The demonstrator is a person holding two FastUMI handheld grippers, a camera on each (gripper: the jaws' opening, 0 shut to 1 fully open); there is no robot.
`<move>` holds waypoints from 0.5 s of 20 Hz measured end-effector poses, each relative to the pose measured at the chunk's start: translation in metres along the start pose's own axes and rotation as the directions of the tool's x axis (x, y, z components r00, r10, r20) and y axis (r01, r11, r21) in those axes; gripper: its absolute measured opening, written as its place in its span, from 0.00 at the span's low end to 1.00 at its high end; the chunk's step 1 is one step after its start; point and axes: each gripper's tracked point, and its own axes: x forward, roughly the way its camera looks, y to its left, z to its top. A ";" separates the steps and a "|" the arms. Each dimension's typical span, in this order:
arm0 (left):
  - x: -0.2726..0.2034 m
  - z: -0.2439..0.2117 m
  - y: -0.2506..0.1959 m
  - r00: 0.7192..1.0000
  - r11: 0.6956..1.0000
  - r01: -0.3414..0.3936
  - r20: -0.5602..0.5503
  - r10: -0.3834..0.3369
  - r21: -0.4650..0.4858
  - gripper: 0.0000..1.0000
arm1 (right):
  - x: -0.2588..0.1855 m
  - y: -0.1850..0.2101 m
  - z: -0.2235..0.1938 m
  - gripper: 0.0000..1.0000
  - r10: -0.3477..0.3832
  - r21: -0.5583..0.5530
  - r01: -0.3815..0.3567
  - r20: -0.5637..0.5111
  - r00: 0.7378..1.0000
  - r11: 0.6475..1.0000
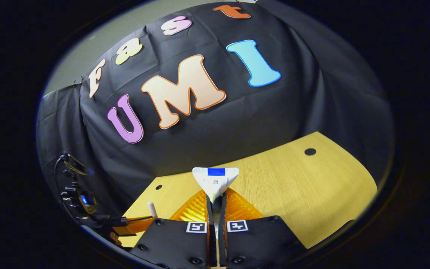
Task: Put the toothbrush and toothpaste on the desktop into the cup, then pick up the cup and place it on the coaster on the desktop.
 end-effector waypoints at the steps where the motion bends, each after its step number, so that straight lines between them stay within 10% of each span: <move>1: 0.005 0.006 0.001 0.999 1.000 0.020 0.033 -0.020 0.008 0.00 | 0.009 0.002 0.001 0.05 0.010 -0.021 -0.010 0.021 1.000 1.000; 10: 0.038 0.047 -0.005 0.952 0.984 0.144 0.257 -0.166 0.105 0.00 | 0.065 -0.015 -0.057 0.05 -0.025 -0.077 0.028 0.041 0.999 0.997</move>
